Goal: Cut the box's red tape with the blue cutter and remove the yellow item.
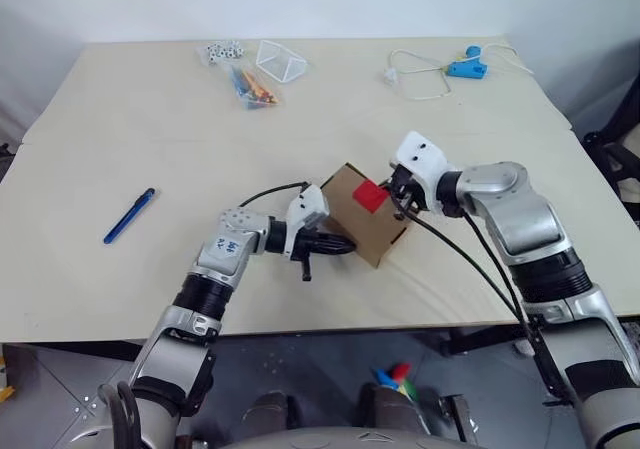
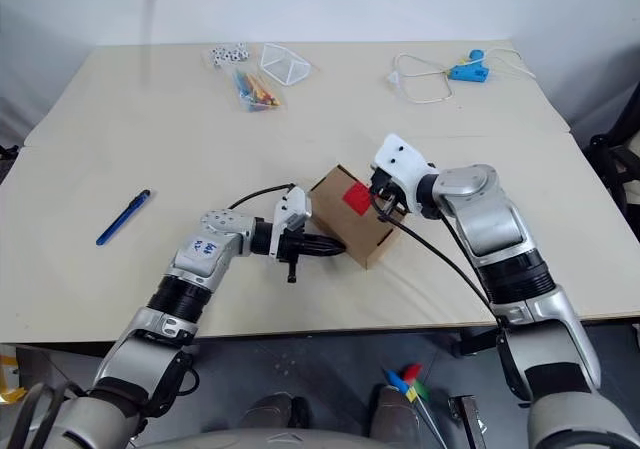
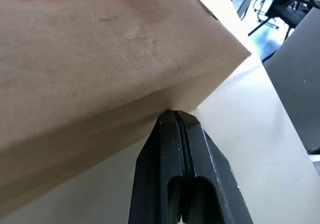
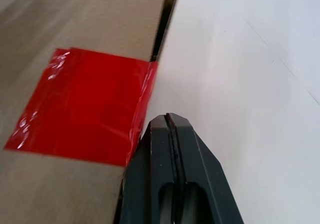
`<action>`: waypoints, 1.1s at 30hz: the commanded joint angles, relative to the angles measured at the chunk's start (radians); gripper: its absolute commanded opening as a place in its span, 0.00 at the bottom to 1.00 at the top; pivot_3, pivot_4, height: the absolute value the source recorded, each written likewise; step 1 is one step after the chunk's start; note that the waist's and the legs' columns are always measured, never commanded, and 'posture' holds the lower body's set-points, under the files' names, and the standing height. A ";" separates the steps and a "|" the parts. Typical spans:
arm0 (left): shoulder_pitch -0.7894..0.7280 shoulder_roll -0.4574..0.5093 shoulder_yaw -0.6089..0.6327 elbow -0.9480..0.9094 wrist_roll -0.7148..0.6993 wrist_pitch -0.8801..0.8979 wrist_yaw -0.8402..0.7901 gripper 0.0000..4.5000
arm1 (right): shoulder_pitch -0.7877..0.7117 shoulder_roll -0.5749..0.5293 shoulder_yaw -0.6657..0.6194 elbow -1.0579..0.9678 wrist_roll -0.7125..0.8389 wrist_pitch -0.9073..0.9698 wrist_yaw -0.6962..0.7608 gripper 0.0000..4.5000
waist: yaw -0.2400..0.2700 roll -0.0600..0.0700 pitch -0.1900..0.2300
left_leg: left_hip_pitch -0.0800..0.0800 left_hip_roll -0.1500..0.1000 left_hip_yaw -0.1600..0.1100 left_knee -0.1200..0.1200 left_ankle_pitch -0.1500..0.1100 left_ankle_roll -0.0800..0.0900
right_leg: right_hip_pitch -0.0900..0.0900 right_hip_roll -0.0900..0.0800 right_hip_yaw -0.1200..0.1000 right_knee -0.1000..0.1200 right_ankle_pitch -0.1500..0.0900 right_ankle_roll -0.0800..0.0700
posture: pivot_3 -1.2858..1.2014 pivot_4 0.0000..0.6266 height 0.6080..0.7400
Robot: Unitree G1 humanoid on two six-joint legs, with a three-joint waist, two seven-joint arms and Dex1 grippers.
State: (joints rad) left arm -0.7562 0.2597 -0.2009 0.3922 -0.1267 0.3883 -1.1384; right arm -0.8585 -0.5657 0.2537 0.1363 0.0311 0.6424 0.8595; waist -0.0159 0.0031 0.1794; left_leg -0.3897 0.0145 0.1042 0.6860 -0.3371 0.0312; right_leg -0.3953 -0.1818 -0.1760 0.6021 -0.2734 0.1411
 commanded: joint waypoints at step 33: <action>0.027 0.063 0.069 -0.262 -0.082 0.137 0.167 0.00 | -0.044 -0.094 -0.117 0.113 -0.033 -0.266 0.001 0.00 | 0.005 0.000 0.000 | 0.000 0.000 0.000 0.000 0.000 0.000 | 0.000 0.000 0.000 0.000 0.000 0.000 | 0.52 0.24 1.00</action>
State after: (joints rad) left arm -0.7323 0.3021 -0.1634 0.1843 -0.1879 0.5159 -0.9861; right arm -0.8638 -0.6524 0.1895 0.2548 -0.0103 0.3926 0.8782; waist -0.0112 0.0031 0.1794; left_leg -0.3899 0.0147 0.1042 0.6860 -0.3370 0.0311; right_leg -0.3955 -0.1817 -0.1758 0.6019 -0.2734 0.1411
